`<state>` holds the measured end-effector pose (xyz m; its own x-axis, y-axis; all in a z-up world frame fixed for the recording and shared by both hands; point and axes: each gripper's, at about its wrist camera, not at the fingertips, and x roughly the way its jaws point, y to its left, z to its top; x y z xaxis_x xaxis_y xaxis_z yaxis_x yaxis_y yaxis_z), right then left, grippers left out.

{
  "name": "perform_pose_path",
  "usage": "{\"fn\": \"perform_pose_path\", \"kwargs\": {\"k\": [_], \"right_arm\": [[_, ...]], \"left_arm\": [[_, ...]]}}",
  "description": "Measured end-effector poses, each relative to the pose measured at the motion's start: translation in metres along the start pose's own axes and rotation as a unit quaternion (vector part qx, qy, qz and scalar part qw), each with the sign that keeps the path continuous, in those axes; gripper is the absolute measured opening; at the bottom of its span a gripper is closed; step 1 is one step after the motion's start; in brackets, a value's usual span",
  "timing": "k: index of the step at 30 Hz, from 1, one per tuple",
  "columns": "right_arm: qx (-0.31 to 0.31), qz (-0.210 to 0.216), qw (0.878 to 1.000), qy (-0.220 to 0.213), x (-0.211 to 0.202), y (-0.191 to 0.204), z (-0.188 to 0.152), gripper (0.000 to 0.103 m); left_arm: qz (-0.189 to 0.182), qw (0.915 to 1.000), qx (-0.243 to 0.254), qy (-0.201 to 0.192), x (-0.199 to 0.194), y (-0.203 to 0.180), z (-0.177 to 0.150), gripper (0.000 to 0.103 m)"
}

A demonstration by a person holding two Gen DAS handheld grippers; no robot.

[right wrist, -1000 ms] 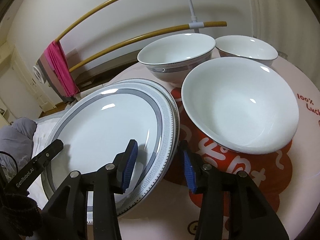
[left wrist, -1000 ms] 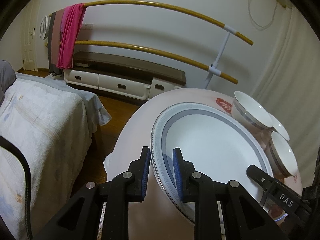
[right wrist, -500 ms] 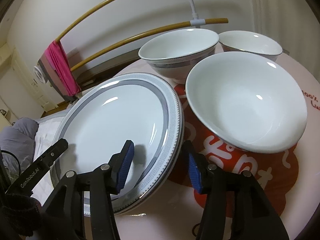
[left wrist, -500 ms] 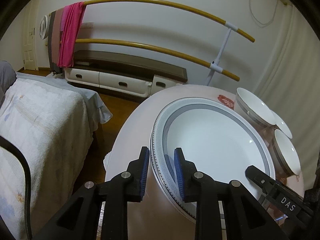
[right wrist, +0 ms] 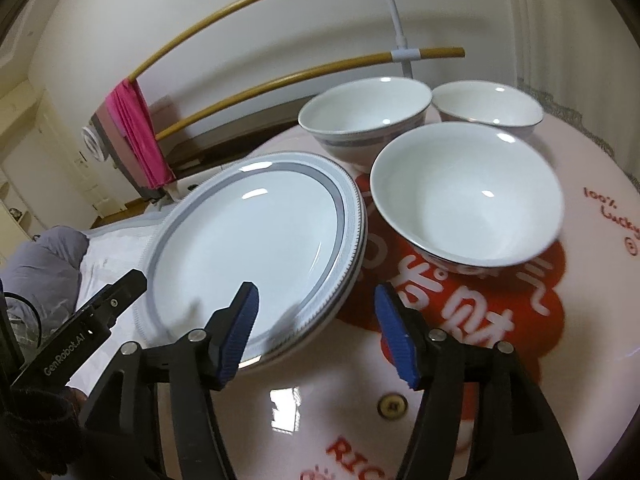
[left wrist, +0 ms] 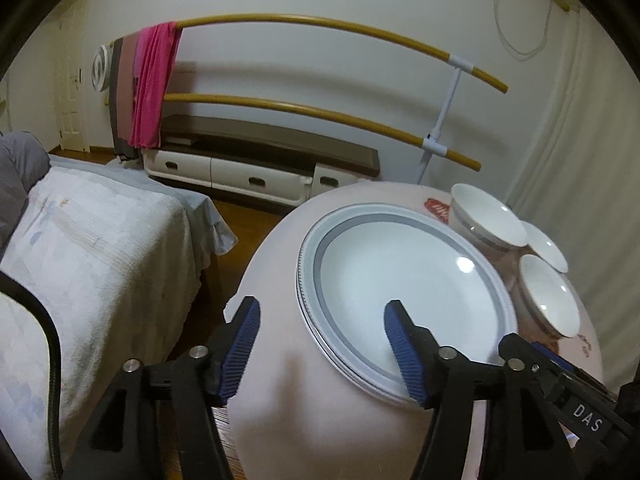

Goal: Organize plates and bowls
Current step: 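Open the right gripper to release the plate and withdraw it, then move the open right tool to a white bowl and straddle its rim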

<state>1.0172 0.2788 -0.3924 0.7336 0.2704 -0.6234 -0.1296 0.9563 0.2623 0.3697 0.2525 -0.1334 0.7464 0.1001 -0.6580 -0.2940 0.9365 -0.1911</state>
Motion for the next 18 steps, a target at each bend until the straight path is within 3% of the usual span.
{"fn": "perform_pose_path", "kwargs": {"k": [8, 18], "right_arm": [[-0.007, 0.02, 0.999, -0.032, -0.058, -0.012, -0.007, 0.079], [0.005, 0.024, 0.997, -0.079, -0.122, -0.048, -0.011, 0.082]], "left_arm": [[0.003, 0.9989, 0.009, -0.045, -0.07, -0.026, -0.017, 0.089], [-0.02, 0.997, 0.04, -0.063, -0.131, -0.07, -0.047, 0.095]]}}
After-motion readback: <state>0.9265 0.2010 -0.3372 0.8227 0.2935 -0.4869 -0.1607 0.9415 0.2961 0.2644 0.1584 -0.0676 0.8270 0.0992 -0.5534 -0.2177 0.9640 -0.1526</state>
